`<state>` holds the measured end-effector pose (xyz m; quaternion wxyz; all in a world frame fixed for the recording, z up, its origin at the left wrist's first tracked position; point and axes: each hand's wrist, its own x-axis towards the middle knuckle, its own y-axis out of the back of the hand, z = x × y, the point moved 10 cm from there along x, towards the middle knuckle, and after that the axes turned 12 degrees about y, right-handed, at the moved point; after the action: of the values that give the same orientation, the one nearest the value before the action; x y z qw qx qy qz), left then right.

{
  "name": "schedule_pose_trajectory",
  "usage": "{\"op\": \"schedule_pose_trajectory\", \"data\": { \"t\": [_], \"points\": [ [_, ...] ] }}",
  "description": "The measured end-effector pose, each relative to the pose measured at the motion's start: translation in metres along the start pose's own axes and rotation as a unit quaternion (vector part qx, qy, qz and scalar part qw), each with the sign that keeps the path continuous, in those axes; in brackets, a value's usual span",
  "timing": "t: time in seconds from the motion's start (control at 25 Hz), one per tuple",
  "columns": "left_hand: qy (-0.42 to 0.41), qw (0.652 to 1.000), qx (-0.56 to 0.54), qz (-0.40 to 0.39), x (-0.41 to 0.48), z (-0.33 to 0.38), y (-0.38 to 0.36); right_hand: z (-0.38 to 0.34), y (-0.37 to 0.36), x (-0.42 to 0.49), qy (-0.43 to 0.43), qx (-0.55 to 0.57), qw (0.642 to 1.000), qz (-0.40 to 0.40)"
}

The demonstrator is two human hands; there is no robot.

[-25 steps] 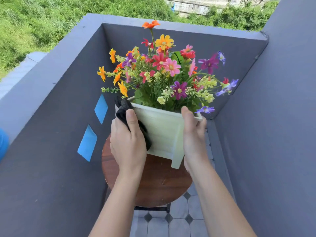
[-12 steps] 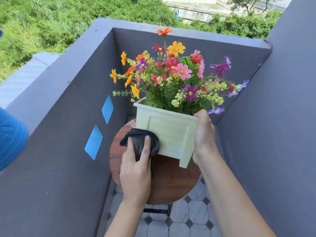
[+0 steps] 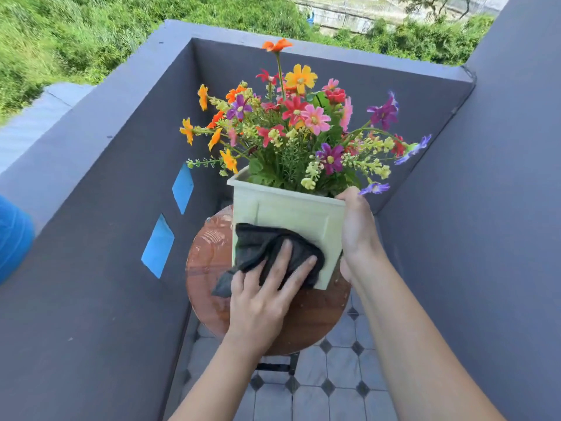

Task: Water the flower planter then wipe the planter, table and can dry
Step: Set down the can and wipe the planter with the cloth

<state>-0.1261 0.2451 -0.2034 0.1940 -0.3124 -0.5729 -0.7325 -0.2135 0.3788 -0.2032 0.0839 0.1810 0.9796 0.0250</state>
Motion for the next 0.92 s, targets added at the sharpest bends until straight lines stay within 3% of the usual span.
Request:
{"op": "schedule_pose_trajectory", "data": {
  "t": [0.28, 0.52, 0.8, 0.88, 0.92],
  "points": [
    [-0.142, 0.983, -0.07, -0.092, -0.013, 0.009, 0.009, -0.002, -0.001, 0.008, -0.021, -0.001, 0.999, -0.027],
    [-0.001, 0.995, -0.095, 0.007, 0.037, 0.002, 0.022, -0.001, -0.003, 0.008, -0.031, -0.005, 0.999, -0.031],
    [-0.139, 0.976, -0.111, -0.124, -0.005, 0.017, 0.007, -0.006, -0.004, 0.012, -0.038, 0.002, 0.998, -0.045],
    [-0.079, 0.975, -0.174, -0.115, 0.006, -0.002, 0.031, -0.012, -0.002, 0.012, -0.026, -0.006, 0.999, -0.042],
    [0.028, 0.968, -0.23, -0.101, 0.018, -0.026, 0.039, -0.014, -0.002, 0.012, -0.022, -0.011, 0.999, -0.043]
  ]
}}
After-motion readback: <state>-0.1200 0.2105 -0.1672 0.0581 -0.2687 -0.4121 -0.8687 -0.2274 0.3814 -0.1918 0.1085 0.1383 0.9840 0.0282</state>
